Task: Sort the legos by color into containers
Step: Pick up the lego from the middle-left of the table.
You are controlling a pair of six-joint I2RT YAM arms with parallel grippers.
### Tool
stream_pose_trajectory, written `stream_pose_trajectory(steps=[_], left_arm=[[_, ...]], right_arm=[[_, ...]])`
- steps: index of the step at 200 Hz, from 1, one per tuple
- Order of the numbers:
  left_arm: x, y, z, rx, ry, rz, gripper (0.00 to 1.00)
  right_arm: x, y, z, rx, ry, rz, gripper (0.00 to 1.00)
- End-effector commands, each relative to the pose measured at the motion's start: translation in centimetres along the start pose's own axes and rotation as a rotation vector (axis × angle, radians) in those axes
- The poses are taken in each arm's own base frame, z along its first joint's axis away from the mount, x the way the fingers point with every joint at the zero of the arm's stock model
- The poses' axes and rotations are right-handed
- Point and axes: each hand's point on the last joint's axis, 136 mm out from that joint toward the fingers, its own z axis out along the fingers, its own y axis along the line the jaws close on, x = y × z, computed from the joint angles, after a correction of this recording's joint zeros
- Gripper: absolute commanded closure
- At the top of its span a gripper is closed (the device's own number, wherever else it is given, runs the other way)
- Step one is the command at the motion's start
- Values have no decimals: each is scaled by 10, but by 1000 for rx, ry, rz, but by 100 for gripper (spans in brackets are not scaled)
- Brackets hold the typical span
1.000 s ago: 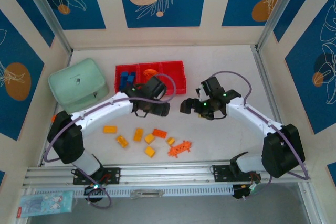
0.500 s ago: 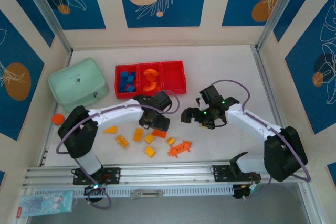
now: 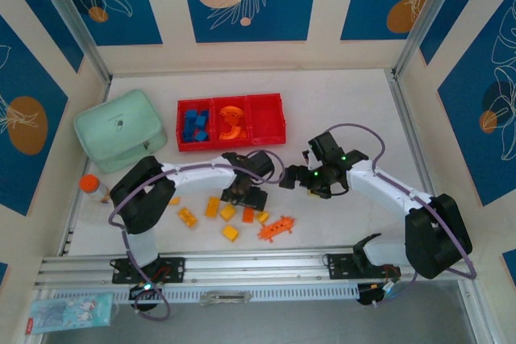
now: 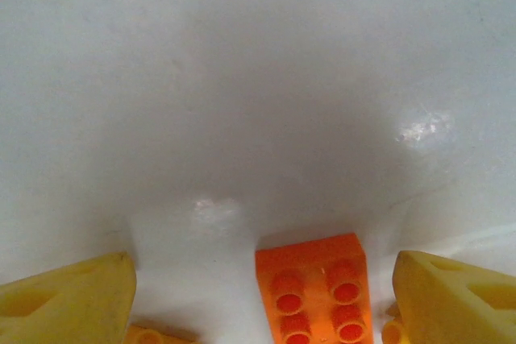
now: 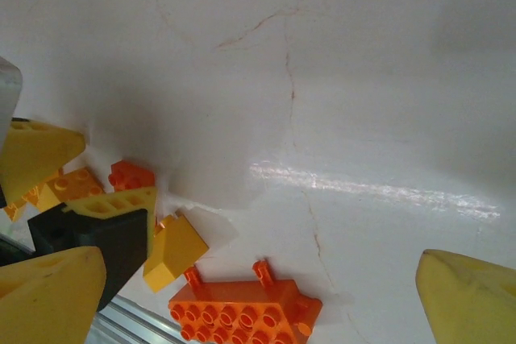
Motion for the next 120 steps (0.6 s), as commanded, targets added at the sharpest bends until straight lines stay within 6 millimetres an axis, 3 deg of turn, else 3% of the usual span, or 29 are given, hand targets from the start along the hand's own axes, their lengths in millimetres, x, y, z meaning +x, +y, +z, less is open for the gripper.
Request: stream_pose_trajectory(steps=[1,56,120], left_arm=[[2,-8,1,14,15,-5,18],[7,-13,-8,23,0,8,26],[7,-24,3,35,17,10,45]], right_arm=[[4,-2,-1,-9,4,4,1],[3,-5,2,-13,8,12,1],[1,-7,2,-9,5,10,1]])
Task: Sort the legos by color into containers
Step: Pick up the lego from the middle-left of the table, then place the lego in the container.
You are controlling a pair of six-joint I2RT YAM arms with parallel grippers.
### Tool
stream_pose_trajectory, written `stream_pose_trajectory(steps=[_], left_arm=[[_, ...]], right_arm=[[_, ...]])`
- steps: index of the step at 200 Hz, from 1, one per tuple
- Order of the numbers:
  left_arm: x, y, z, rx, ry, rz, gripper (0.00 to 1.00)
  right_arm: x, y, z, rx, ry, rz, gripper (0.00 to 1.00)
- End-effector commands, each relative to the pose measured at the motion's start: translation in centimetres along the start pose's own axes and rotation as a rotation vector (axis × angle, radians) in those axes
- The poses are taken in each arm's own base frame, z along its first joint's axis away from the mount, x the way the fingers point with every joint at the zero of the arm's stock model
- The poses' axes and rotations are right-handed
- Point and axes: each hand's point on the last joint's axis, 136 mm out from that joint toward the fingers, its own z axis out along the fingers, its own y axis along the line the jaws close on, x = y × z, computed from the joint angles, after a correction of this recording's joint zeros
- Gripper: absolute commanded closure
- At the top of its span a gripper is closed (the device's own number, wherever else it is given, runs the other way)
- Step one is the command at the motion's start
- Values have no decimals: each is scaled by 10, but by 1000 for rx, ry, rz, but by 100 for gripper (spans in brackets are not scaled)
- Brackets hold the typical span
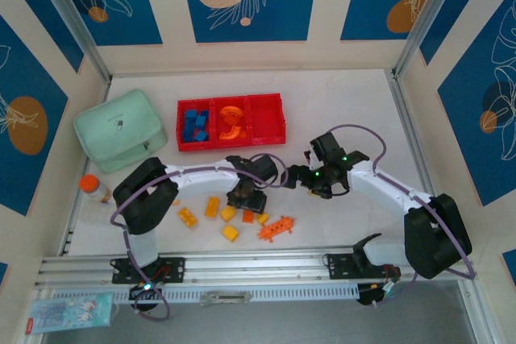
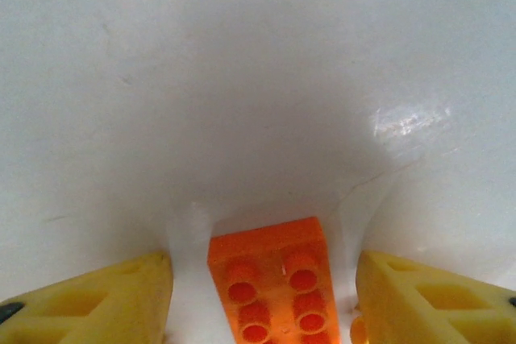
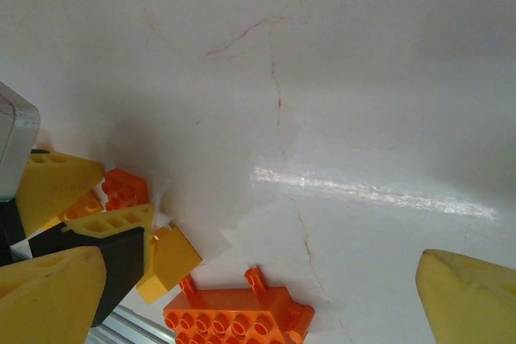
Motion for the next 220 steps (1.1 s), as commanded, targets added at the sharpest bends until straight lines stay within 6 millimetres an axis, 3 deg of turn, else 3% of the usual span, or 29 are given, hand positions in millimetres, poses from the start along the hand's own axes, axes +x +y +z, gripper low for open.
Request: stream_pose_trajectory(steps=[1,80,108,136,170,220], left_arm=[[-1,-11,1,18,4,6,45],[-8,-6,-5,-15,-37,-3,65],[-18,-5,-18,-18,-83,-8,65],[-35,0,-46,-18,-156,-6,65],[-75,35,-93,-71,-271,-19,65],[-169,103,-136,-115,-427,-135,65]], right_arm=[[5,-2,1,-8,16,-1,1],[1,0,1,-20,16,3,1],[-2,5,-1,-34,10,-7,1],[-8,12,-7,-42,-7,-34,1],[-23,27,-18,-61,-49,-64,1],[-48,49,-25,-94,-98,-90,1]])
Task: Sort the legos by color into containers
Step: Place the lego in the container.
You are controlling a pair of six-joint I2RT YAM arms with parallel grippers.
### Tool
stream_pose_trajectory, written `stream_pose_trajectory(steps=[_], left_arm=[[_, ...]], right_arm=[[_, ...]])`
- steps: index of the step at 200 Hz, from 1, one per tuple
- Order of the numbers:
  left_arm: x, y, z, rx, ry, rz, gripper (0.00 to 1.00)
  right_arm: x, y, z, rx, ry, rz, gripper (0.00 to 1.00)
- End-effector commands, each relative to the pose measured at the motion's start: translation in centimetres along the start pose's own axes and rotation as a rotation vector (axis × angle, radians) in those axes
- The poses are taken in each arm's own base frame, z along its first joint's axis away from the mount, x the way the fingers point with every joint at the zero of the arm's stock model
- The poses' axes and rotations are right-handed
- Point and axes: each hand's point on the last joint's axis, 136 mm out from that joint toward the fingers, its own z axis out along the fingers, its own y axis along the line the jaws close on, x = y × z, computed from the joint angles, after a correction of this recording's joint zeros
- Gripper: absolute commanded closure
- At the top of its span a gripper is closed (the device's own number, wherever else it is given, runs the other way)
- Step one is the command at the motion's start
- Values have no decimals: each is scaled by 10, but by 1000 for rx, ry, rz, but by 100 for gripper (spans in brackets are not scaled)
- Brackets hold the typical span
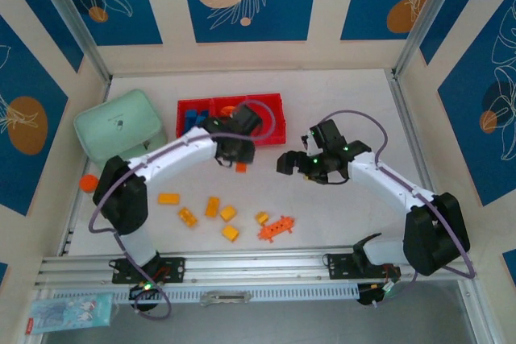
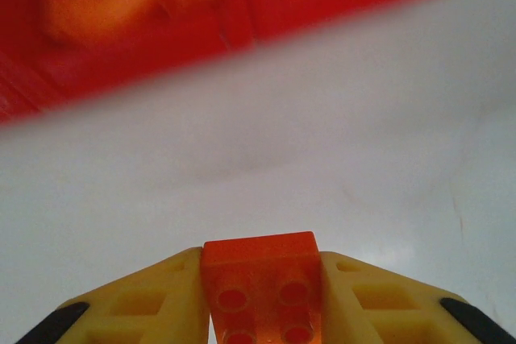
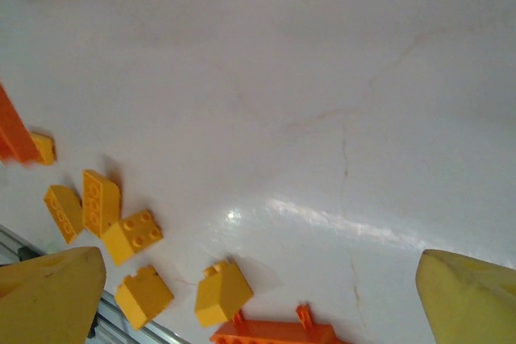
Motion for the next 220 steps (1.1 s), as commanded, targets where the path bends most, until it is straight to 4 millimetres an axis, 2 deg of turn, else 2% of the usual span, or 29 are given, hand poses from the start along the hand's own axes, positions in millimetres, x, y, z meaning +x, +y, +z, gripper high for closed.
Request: stream_pose_trajectory(steps=[1,34,63,79,92,121,137,172,192,220], left_arm=[[-45,34,3,-87,-61,7,65],[-101,60,36,-77,-96,-99,65],[-133,80,61,-114,-120,-136,65],[-142,85,73,-112,-113,-141,63],[-146,87,77,-111,-106,-141,49],[-152,87,66,-104,-129,-128,43],[-150,84,53,-82,-133,-131,43],[-133,57,15,50,-157,-106,44],[-114,38,-7,121,-158,-80,43],[-75,9,-33,170,-131,5,42]], right_arm=[[-11,12,-1,-25,-10,-26,1],[-24,18,1,-26,-26,-36,1],[-31,20,3,-21,-27,-46,1],[-34,20,3,-17,-26,-45,1],[-35,20,3,-15,-25,-44,1],[-37,21,2,-14,-28,-42,1],[-36,19,2,-5,-26,-39,1],[-32,11,0,25,-27,-22,1],[-31,9,-5,31,-40,-8,1],[-25,4,-12,36,-56,8,1]])
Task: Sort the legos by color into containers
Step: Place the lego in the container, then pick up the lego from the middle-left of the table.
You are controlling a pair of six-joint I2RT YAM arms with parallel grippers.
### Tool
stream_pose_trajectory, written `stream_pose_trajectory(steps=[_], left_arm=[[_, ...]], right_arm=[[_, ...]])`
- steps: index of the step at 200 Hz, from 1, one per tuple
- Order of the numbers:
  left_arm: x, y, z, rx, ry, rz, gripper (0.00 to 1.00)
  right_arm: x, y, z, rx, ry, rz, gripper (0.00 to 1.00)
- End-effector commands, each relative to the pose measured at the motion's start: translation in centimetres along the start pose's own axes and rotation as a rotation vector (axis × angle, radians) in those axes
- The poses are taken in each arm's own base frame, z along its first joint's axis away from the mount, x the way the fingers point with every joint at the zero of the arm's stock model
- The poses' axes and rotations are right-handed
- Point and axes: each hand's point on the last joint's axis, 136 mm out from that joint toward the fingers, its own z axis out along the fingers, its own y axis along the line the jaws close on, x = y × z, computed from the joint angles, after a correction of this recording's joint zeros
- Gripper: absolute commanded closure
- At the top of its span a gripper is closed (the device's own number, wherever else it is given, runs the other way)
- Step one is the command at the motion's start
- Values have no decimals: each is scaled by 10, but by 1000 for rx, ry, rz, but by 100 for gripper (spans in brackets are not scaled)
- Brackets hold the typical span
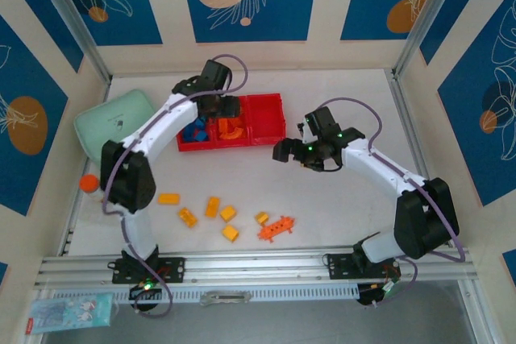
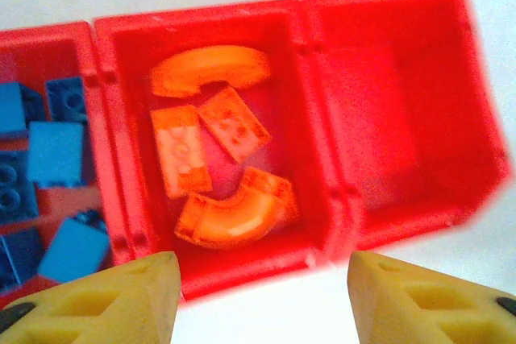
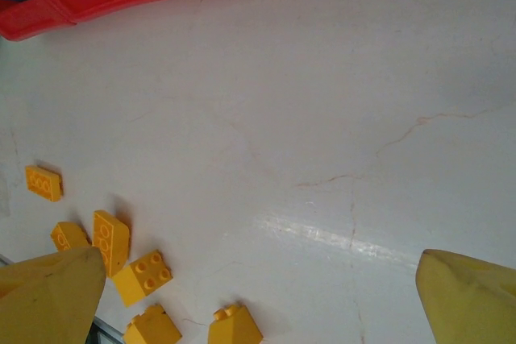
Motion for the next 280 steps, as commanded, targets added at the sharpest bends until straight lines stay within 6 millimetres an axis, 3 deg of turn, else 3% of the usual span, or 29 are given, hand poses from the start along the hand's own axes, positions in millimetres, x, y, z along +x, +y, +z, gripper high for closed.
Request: stream_pose_trajectory(steps=[1,54,113,195,236,280], left_arm=[[30,-36,-27,97,27,84,42],[110,-73,-69,182,63,195,40],[192,-121,-73,322,131,306,40],[268,-180,-49,377,234,525,36],[292,-193,-25,335,281,597,35],[307,-187,4,239,328,668,31]], right_arm=[[7,-5,-13,8,-18,19,1],[38,-26,-30,44,-8,65,1],[81,-63,-47,107,28,190,1],[108,-90,-59,136,17,336,1],[102,-93,-62,127,-12,360,1],[98,-93,-60,103,-19,360,1]])
